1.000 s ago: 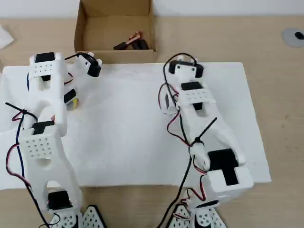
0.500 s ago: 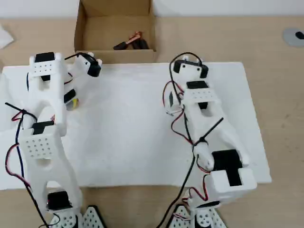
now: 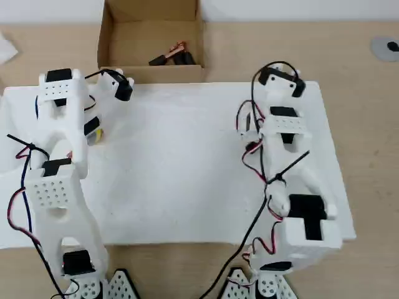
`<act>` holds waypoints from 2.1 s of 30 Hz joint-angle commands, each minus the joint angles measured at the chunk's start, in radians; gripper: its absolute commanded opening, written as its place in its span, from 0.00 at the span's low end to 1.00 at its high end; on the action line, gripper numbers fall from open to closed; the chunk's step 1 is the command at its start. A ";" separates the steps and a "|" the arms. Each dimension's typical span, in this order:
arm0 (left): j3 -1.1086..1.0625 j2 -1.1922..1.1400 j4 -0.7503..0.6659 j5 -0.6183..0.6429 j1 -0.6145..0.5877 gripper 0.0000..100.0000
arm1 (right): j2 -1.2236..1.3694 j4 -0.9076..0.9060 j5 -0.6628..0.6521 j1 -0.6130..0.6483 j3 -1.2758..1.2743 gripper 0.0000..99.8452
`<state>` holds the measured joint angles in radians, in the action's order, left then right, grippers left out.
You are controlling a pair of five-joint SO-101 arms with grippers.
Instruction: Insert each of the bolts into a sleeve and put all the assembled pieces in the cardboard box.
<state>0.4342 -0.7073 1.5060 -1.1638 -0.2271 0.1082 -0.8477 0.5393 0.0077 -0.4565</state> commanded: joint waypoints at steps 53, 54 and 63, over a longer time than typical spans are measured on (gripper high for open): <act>0.000 -0.033 -0.095 0.003 0.026 0.01 | -0.004 -0.192 -0.198 0.111 0.073 0.08; 0.000 -0.033 -0.095 0.003 0.026 0.01 | -0.004 -0.193 -0.201 0.111 0.076 0.08; 0.000 -0.033 -0.095 0.003 0.026 0.01 | -0.004 -0.195 -0.201 0.110 0.084 0.01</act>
<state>0.4296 -0.7073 1.5044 -1.1638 -0.2271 0.1097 -1.0365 0.3460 0.1074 -0.4181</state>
